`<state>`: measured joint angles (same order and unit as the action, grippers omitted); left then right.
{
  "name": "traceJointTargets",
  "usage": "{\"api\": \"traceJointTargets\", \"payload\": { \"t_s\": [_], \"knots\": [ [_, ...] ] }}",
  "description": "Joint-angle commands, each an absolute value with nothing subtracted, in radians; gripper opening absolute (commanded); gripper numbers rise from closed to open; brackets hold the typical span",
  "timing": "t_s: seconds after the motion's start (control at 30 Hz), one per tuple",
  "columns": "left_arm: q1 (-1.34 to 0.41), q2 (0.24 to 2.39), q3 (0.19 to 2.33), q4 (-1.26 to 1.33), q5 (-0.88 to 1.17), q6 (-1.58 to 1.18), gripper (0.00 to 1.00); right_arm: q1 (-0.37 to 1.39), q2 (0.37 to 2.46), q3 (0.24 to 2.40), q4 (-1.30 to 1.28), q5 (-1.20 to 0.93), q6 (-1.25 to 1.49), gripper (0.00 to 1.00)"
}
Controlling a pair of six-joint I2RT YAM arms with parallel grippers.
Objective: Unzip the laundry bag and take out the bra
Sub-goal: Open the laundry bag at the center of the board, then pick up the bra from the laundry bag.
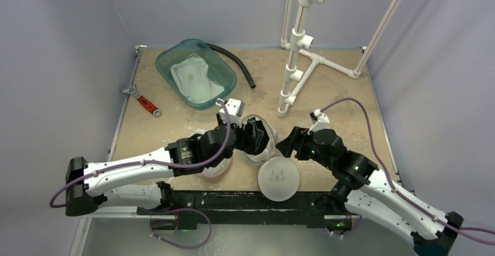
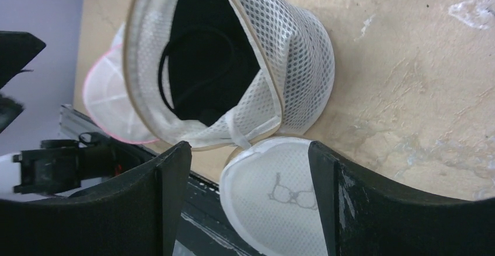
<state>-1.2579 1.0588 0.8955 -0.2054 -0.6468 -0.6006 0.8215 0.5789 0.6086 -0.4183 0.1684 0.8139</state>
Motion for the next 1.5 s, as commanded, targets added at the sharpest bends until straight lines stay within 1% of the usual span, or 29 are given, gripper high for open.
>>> {"api": "traceJointTargets", "payload": {
  "t_s": [0.0, 0.17, 0.3, 0.37, 0.47, 0.63, 0.7, 0.8, 0.87, 0.9, 1.17, 1.3, 1.4, 1.47],
  "knots": [
    [-1.197, 1.137, 0.952, -0.218, -0.413, -0.828, 0.71, 0.818, 0.635, 0.551, -0.24, 0.154, 0.83, 0.76],
    [-1.128, 1.209, 0.951, -0.178, -0.33, -0.871, 0.65, 0.818, 0.696, 0.502, -0.129, 0.151, 0.836, 0.75],
    [-1.101, 1.251, 0.969, -0.24, -0.349, -0.889, 0.64, 0.819, 0.758, 0.48, -0.064, 0.154, 0.829, 0.74],
    [-1.094, 1.262, 0.972, -0.277, -0.381, -0.894, 0.64, 0.818, 0.798, 0.476, -0.035, 0.161, 0.828, 0.72],
    [-1.085, 1.267, 0.97, -0.3, -0.409, -0.905, 0.64, 0.818, 0.863, 0.483, -0.044, 0.188, 0.828, 0.64],
    [-1.062, 1.3, 0.976, -0.3, -0.369, -0.888, 0.64, 0.819, 0.923, 0.466, -0.017, 0.185, 0.814, 0.48],
    [-1.05, 1.313, 0.971, -0.283, -0.346, -0.882, 0.65, 0.818, 0.935, 0.46, -0.004, 0.178, 0.811, 0.39],
    [-1.03, 1.336, 0.97, -0.282, -0.325, -0.879, 0.64, 0.817, 0.93, 0.464, -0.006, 0.174, 0.805, 0.2],
    [-1.016, 1.347, 0.97, -0.292, -0.329, -0.882, 0.64, 0.818, 0.913, 0.473, -0.025, 0.179, 0.799, 0.04],
    [-1.012, 1.347, 0.968, -0.296, -0.333, -0.883, 0.64, 0.819, 0.9, 0.48, -0.04, 0.182, 0.795, 0.0],
    [-0.995, 1.345, 0.958, -0.311, -0.351, -0.887, 0.7, 0.818, 0.811, 0.518, -0.149, 0.209, 0.756, 0.0],
    [-0.985, 1.38, 0.963, -0.295, -0.325, -0.877, 0.7, 0.818, 0.802, 0.521, -0.157, 0.203, 0.753, 0.0],
    [-0.98, 1.424, 0.966, -0.276, -0.281, -0.868, 0.67, 0.818, 0.805, 0.521, -0.152, 0.202, 0.755, 0.0],
    [-0.978, 1.444, 0.958, -0.25, -0.25, -0.865, 0.59, 0.818, 0.807, 0.523, -0.148, 0.202, 0.756, 0.0]
  ]
}}
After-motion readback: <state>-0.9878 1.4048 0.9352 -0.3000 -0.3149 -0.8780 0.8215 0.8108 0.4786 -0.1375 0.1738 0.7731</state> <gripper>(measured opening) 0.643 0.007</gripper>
